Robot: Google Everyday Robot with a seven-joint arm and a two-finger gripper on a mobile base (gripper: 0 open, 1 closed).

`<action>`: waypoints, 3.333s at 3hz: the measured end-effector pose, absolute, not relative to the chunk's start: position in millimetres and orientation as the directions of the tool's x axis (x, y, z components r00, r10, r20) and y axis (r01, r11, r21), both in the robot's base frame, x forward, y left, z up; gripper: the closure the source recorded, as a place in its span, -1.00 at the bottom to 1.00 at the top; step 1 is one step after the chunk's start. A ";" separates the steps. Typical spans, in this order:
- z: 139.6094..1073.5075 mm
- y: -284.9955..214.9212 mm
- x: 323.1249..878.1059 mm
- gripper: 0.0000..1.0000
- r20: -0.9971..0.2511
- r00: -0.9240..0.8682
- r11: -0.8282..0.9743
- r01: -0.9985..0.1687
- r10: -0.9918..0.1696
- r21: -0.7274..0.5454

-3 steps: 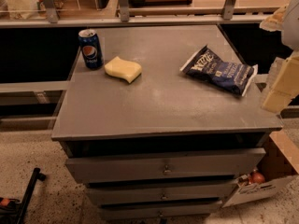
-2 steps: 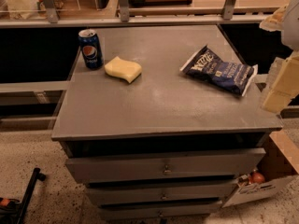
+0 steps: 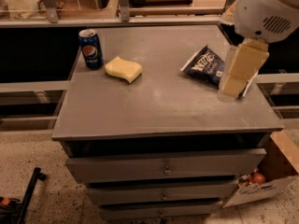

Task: Move sponge near blue chip bag

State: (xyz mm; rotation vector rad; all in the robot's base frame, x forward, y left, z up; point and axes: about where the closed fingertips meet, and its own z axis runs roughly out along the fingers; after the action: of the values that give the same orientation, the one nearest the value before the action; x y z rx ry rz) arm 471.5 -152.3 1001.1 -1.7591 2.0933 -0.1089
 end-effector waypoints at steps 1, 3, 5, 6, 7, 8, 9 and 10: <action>996.7 -101.4 510.5 -1.00 -0.270 -0.064 0.149 -0.939 -0.961 -0.308; 966.9 -22.3 586.1 -1.00 -0.251 -0.067 0.156 -0.922 -0.966 -0.354; 944.0 5.8 615.2 -1.00 -0.257 -0.121 0.212 -0.906 -0.959 -0.366; 936.2 11.5 616.6 -1.00 -0.287 -0.119 0.222 -0.906 -0.950 -0.360; 917.1 25.3 630.1 -1.00 -0.319 -0.137 0.252 -0.900 -0.938 -0.356; 894.1 32.1 648.2 -1.00 -0.348 -0.164 0.277 -0.911 -0.923 -0.306; 872.1 35.8 666.8 -1.00 -0.369 -0.199 0.298 -0.925 -0.908 -0.235; 853.7 37.4 678.2 -1.00 -0.400 -0.242 0.327 -0.932 -0.884 -0.159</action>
Offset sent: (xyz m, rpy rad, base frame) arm 0.1331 0.1464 -0.0333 -0.0538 -0.0519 0.0575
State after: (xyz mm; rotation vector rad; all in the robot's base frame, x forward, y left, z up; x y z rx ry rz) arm 678.2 37.4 853.7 -1.6024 2.1814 0.1543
